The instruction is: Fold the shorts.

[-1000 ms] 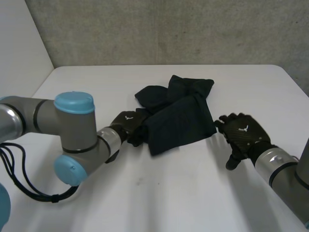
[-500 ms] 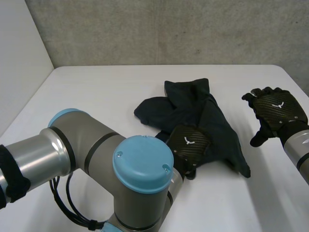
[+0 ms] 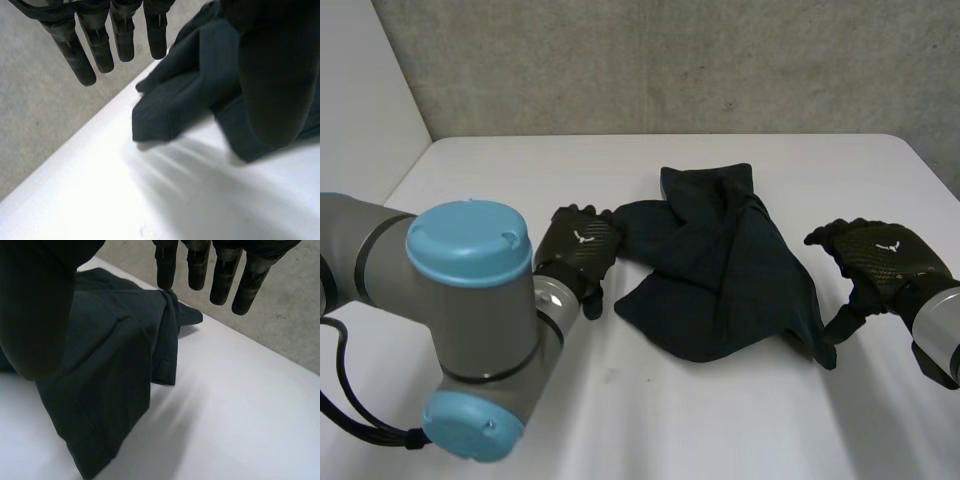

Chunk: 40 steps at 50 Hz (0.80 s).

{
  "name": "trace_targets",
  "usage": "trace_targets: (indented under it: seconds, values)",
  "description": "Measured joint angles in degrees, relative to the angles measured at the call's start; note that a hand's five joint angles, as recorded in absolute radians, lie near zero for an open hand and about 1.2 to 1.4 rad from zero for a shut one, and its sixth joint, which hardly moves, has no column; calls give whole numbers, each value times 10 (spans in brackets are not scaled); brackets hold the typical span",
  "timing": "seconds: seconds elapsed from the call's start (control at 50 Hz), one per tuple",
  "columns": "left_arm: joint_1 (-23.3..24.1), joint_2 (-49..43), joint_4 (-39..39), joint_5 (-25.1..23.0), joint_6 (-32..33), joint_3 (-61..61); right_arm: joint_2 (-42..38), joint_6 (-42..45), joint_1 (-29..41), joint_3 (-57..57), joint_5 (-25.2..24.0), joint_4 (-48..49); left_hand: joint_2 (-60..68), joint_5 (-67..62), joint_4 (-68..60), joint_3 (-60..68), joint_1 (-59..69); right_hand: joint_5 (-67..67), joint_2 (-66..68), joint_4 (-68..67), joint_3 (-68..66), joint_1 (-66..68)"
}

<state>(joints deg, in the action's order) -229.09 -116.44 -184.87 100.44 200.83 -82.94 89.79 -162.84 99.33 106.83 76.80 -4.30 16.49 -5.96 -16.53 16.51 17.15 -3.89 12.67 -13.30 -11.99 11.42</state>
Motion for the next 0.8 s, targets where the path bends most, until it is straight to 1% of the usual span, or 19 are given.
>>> trace_targets:
  seconds: [0.02,0.04,0.06,0.1,0.12,0.14,0.16,0.18,0.22,0.24,0.28,0.32,0.34,0.36,0.38,0.4,0.44,0.56,0.8]
  values:
    - [-11,-7,-1,-7,-1,0,-2,-13,0,1,0,6,0,0,0,0,0,0,0,0,0,0]
    - [-11,-7,-1,-7,-1,0,-2,-13,0,1,0,6,0,0,0,0,0,0,0,0,0,0]
    - [-40,-38,-3,-40,-2,5,-24,-57,1,8,3,34,0,0,0,0,0,0,0,0,0,0]
    - [-57,-61,-4,-69,-3,8,-38,-69,1,11,4,45,0,-1,0,0,0,0,0,0,0,0]
    - [-57,-61,-4,-69,-3,8,-38,-69,1,11,4,45,0,-1,0,0,0,0,0,0,0,0]
    - [-69,-79,-4,-100,-3,11,-60,-81,5,15,5,62,1,-2,-1,1,0,0,0,0,0,0]
    - [-72,-84,-4,-111,-3,11,-65,-82,7,16,5,65,1,-2,-1,1,0,0,0,0,0,0]
    - [-78,-95,-3,-136,-4,12,-84,-85,14,17,4,75,1,-2,-1,1,0,0,0,0,0,0]
    - [-82,-103,-2,-157,-4,12,-94,-86,19,18,4,79,1,-2,-1,1,0,0,0,0,0,0]
    - [-82,-106,-2,-169,-5,12,-114,-86,30,17,4,86,1,-2,-1,1,0,0,0,0,-1,0]
    - [-82,-110,-2,-182,-5,12,-129,-85,39,16,5,90,1,-2,-1,1,0,-4,8,-4,-8,6]
    - [-81,-111,-2,-186,-5,12,-138,-84,44,15,5,93,1,-2,-1,1,0,-27,35,-28,-41,28]
    - [-81,-112,-3,-188,-5,12,-143,-83,47,14,5,95,1,-2,-1,1,1,-80,101,-86,-98,81]
    - [-79,-114,-4,-190,-5,13,-150,-83,52,13,6,103,1,-3,-1,1,2,-241,265,-254,-267,223]
    - [-79,-114,-5,-190,-5,14,-151,-83,53,13,6,105,2,-5,-1,1,2,-274,301,-289,-302,252]
    - [-78,-116,-7,-189,-5,15,-152,-83,54,13,6,114,2,-7,-1,1,2,-377,420,-395,-418,336]
    - [-76,-118,-10,-188,-5,20,-151,-83,56,13,7,129,9,-16,-7,6,2,-494,523,-513,-520,409]
    - [-69,-131,-15,-185,-5,34,-132,-82,56,12,7,152,19,-26,-18,18,2,-527,547,-548,-554,438]
    - [-28,-163,-19,-182,-12,79,-21,-82,57,-24,4,152,29,-37,-29,28,21,-527,547,-548,-554,442]
